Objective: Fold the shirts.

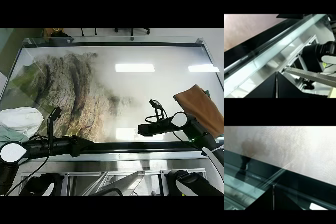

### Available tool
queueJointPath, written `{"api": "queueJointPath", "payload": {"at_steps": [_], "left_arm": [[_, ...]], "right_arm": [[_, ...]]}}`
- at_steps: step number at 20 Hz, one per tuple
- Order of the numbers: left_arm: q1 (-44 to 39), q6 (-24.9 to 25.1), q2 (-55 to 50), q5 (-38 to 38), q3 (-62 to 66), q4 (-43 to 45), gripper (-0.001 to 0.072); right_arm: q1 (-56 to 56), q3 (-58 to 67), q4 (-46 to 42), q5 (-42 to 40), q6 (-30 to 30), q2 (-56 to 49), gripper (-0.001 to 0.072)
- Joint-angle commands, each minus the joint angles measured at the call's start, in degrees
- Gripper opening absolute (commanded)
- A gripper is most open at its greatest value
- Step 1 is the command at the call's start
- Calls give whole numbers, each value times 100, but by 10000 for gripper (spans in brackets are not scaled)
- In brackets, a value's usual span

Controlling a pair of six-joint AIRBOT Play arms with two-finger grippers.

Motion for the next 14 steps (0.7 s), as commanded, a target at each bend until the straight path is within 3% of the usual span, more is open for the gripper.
{"api": "queueJointPath", "payload": {"at_steps": [1,8,11,13,14], "left_arm": [[-4,-4,20,4,-7,17,17],[116,-149,17,382,44,310,16],[608,-721,15,396,452,1681,16],[1093,-763,-22,413,885,2771,20],[1440,-750,-146,446,1152,3357,72]], "right_arm": [[4,-2,2,-4,4,7,20],[4,-2,2,-4,4,7,20],[4,-2,0,-4,4,7,20],[4,-2,2,-4,4,7,20],[4,-2,2,-4,4,7,20]]}}
